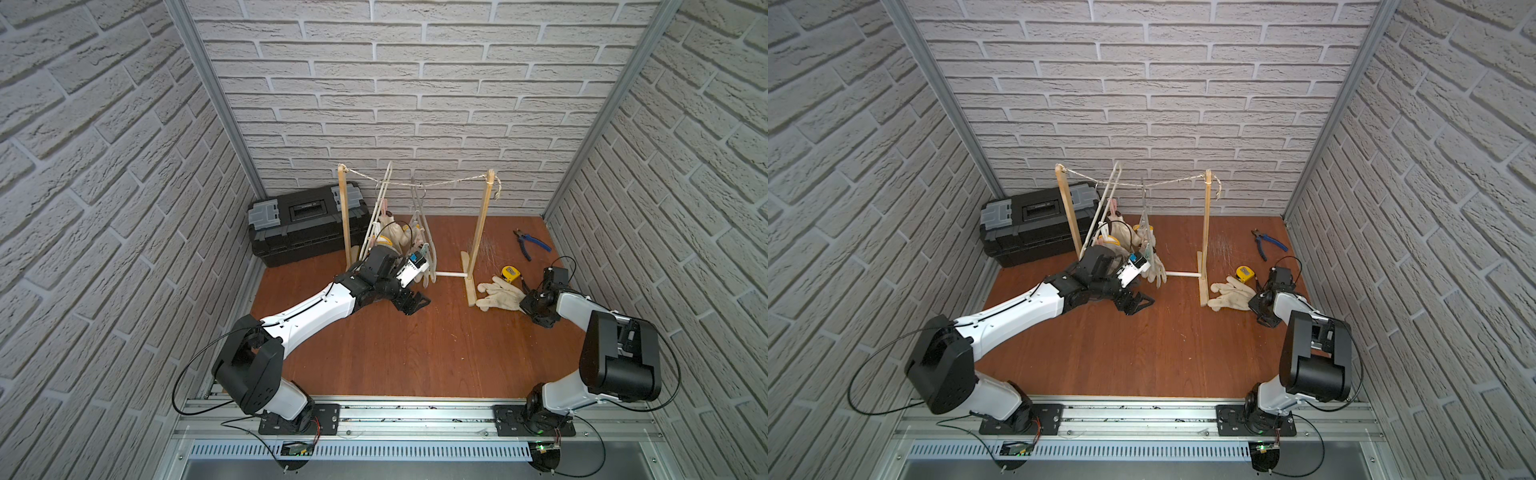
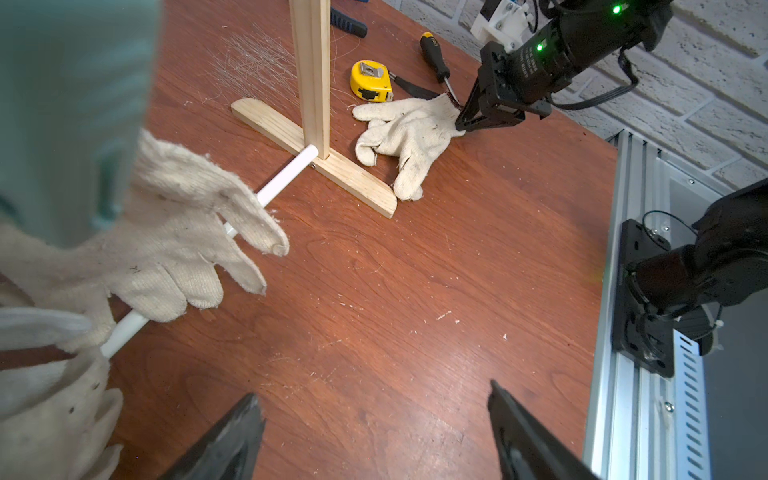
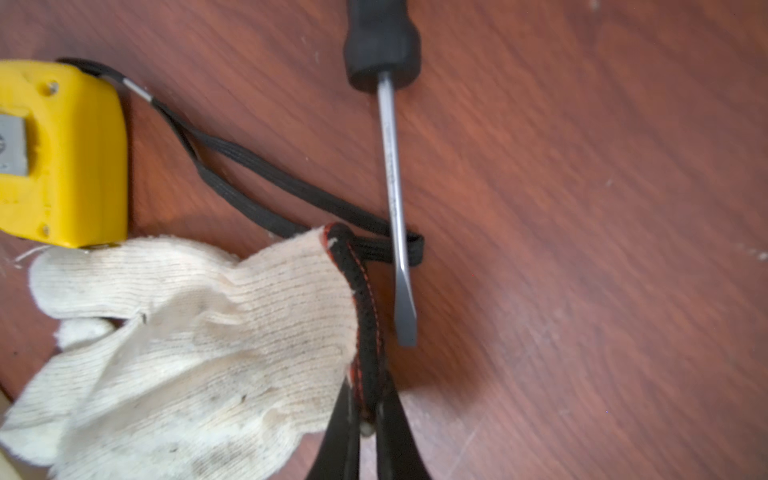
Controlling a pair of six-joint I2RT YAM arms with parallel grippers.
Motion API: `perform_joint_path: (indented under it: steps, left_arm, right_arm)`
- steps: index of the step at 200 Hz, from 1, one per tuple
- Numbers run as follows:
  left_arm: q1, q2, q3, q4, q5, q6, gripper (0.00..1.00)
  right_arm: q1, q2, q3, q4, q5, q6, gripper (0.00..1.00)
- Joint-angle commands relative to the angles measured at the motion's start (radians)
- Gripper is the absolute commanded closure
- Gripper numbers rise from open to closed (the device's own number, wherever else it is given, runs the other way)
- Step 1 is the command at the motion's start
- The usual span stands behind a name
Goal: Clip the gloves onto a hanger to dry
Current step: Pick up the glove from the center of the board.
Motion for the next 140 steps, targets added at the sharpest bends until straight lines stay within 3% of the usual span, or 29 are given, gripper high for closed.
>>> perform_joint_path:
  steps: [1, 33, 84, 140]
  left_arm:
    - [0.01, -0.006, 0.018, -0.018, 0.013, 0.01, 0.15]
    - [0.027, -0.029, 0.028, -0.06, 0.016, 0.026, 0.16]
    - [0.108, -0.06, 0.084, -0.131, 0.074, 0.053, 0.2]
    - [0.157, -0.033, 0.202, -0.206, 0.105, 0.135, 0.21]
  right_arm:
    - [-0.001, -0.002, 0.005, 0.0, -0.04, -0.058, 0.98]
    - [0.051, -0.177, 0.027, -0.053, -0.014, -0.174, 0.98]
    - [0.287, -0.493, 0.092, -0.136, 0.041, -0.459, 0.97]
    - [0.55, -0.682, 0.134, -0.201, 0.029, -0.757, 0.97]
